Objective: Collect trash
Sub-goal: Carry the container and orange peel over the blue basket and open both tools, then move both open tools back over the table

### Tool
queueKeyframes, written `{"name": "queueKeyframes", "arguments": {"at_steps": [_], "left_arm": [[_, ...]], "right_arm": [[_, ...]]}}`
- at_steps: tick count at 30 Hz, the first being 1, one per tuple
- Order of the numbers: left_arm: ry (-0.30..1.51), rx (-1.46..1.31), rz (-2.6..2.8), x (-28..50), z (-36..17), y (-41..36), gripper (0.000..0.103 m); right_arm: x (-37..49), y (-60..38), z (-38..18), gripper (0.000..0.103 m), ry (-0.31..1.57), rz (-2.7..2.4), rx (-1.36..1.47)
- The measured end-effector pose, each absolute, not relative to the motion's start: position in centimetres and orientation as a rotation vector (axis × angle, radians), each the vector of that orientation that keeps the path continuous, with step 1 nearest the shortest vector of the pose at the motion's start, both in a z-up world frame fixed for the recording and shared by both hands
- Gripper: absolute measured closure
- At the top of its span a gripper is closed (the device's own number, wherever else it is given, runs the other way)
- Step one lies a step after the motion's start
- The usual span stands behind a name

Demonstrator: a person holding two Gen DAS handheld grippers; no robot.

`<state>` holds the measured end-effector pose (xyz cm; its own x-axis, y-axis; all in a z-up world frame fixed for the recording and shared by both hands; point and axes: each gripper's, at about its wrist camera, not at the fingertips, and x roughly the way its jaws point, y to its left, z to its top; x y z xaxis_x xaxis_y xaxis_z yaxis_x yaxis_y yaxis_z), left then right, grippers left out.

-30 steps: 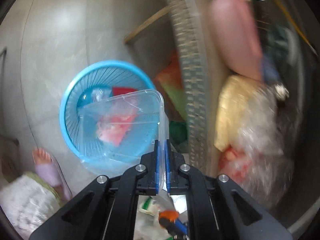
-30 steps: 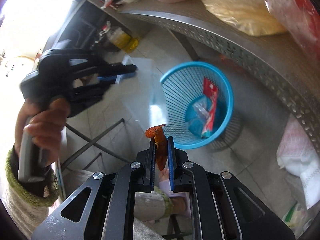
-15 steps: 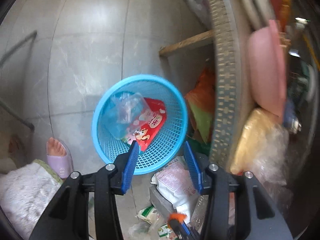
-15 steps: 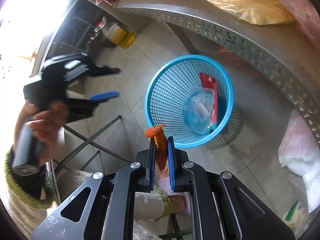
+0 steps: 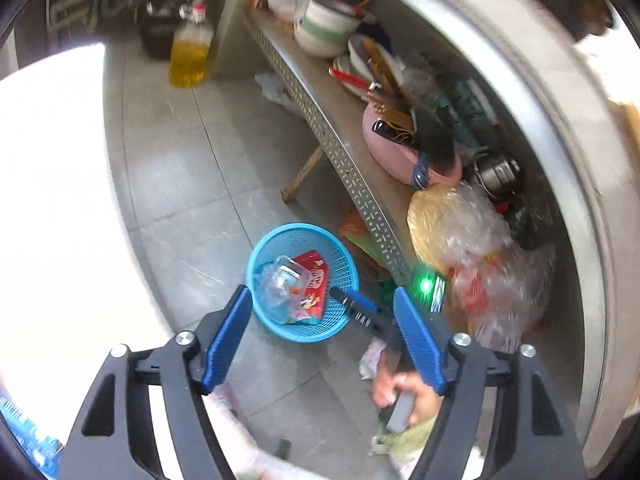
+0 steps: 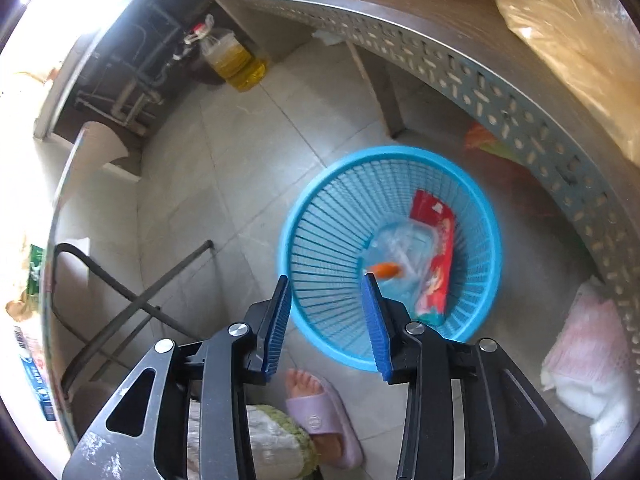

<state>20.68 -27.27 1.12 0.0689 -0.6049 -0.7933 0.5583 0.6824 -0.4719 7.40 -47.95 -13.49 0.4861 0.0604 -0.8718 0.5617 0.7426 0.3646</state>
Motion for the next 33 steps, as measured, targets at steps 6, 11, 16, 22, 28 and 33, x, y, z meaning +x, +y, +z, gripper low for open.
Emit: {"name": "queueKeyframes", "arguments": {"at_steps": [6, 11, 16, 22, 28, 33], "left_arm": [[1.043, -0.040, -0.816, 16.5, 2.2, -19.5, 0.026], [0.946, -0.126, -0.805, 14.0, 2.5, -14.7, 0.020], [0.864, -0.106, -0.754, 12.2, 2.5, -12.3, 0.013], [0.810, -0.105, -0.683, 10.7, 3.3, -9.6, 0.006], [0.814, -0.147, -0.613, 10.3, 3.2, -6.7, 0.006], [0.808, -0.188, -0.573, 10.0, 3.0, -4.4, 0.006]], "right_arm": [[5.1, -44.9, -11.2, 0.059, 0.997, -0.324, 0.622], [3.4, -41.8, -7.6, 0.049, 0.951, -0.338, 0.528], [3.1, -38.1, -2.2, 0.022, 0.832, -0.361, 0.348], [2.9, -34.1, 2.9, 0.008, 0.697, -0.343, 0.221], [2.8, -31.9, 4.9, 0.008, 0.647, -0.341, 0.199], [3.0, -30.1, 5.3, 0.008, 0.675, -0.370, 0.148]]}}
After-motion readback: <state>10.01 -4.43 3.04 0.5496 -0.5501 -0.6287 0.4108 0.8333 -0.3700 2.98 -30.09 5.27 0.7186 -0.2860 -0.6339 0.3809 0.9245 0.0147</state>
